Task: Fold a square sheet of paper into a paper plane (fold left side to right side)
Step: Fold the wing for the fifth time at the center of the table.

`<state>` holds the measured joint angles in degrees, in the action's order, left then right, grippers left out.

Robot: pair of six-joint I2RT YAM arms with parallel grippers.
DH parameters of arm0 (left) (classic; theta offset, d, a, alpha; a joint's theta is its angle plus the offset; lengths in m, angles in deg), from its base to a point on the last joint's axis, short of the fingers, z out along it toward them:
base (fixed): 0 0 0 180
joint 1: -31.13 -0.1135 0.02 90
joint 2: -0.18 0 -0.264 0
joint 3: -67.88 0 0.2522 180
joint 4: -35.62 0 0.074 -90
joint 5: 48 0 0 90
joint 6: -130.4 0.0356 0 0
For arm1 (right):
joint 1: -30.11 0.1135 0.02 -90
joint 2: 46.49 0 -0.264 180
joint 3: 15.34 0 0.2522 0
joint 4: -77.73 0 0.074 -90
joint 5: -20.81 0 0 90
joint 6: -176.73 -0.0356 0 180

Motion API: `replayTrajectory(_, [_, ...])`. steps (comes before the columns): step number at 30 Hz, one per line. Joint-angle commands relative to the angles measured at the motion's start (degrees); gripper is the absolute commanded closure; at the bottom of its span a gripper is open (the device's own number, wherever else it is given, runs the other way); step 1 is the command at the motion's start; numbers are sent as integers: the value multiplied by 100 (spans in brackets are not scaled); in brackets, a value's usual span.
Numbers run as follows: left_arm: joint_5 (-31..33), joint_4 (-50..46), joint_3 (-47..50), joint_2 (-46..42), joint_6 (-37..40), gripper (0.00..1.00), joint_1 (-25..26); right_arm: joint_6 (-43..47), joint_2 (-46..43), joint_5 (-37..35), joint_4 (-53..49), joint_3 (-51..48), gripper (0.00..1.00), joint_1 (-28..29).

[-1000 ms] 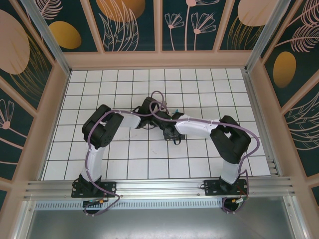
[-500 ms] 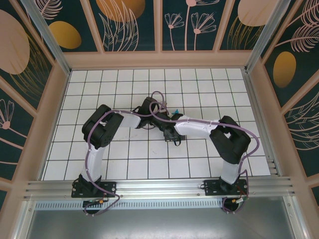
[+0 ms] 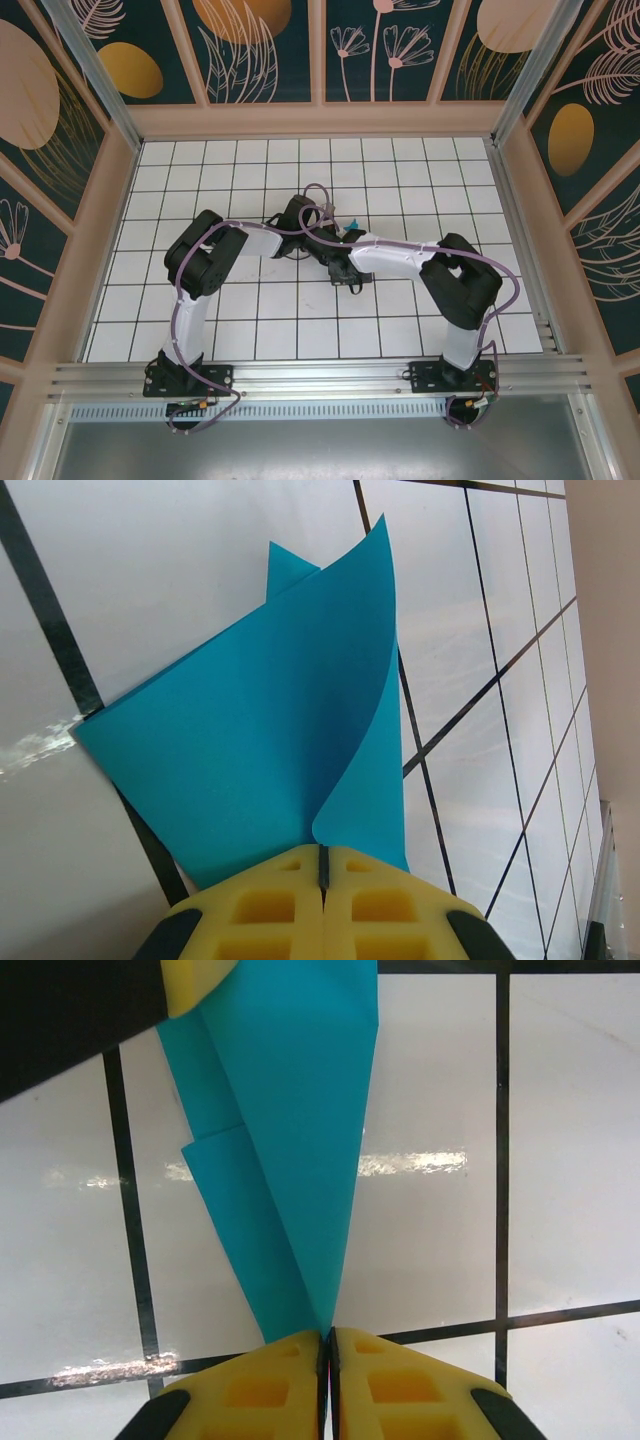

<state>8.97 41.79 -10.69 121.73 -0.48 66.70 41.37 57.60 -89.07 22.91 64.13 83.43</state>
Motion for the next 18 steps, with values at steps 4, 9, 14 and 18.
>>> replayTrajectory(4, [289,-223,31,42,184,100,-128,-56,60,52,-313,-52,85,108])
replayTrajectory(9, [290,-229,31,51,182,100,-124,-113,31,89,-306,-138,85,139])
replayTrajectory(14, [285,-239,21,52,186,100,-125,-122,59,94,-331,-121,85,148])
replayTrajectory(18, [289,-251,9,53,193,100,-129,-140,26,58,-351,-145,84,144])
